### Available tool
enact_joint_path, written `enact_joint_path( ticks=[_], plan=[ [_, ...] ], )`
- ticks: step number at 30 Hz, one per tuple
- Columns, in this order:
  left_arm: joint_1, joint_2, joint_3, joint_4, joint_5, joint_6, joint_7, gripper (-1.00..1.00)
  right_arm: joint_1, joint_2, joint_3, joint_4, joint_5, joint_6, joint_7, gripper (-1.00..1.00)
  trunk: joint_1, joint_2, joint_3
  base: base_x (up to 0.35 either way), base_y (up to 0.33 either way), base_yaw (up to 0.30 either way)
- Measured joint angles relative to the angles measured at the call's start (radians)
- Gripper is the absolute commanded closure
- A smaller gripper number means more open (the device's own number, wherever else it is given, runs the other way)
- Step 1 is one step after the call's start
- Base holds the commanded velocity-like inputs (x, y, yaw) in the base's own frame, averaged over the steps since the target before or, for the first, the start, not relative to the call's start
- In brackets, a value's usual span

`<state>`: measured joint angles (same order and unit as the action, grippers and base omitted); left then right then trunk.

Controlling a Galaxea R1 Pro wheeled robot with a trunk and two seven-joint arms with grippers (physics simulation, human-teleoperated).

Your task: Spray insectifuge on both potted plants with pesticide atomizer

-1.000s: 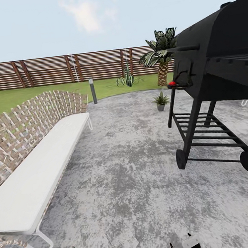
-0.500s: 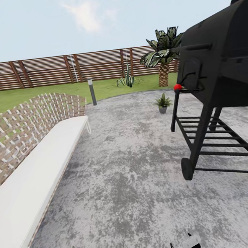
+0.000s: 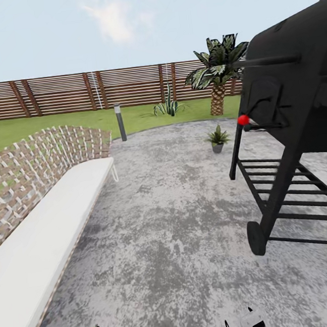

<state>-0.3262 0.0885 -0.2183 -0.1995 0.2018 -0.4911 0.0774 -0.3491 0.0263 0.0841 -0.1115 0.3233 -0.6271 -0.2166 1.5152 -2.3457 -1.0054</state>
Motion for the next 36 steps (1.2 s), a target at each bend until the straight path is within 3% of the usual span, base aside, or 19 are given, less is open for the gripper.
enact_joint_path(
  ticks=[36],
  plan=[
    [0.0,0.0,0.001,0.0,-0.001,0.001,0.002,1.0,0.0,0.001,0.0,0.0,-0.001,0.0,0.0,-1.0,0.0,0.0,0.0,0.339,0.074,0.0]
  ],
)
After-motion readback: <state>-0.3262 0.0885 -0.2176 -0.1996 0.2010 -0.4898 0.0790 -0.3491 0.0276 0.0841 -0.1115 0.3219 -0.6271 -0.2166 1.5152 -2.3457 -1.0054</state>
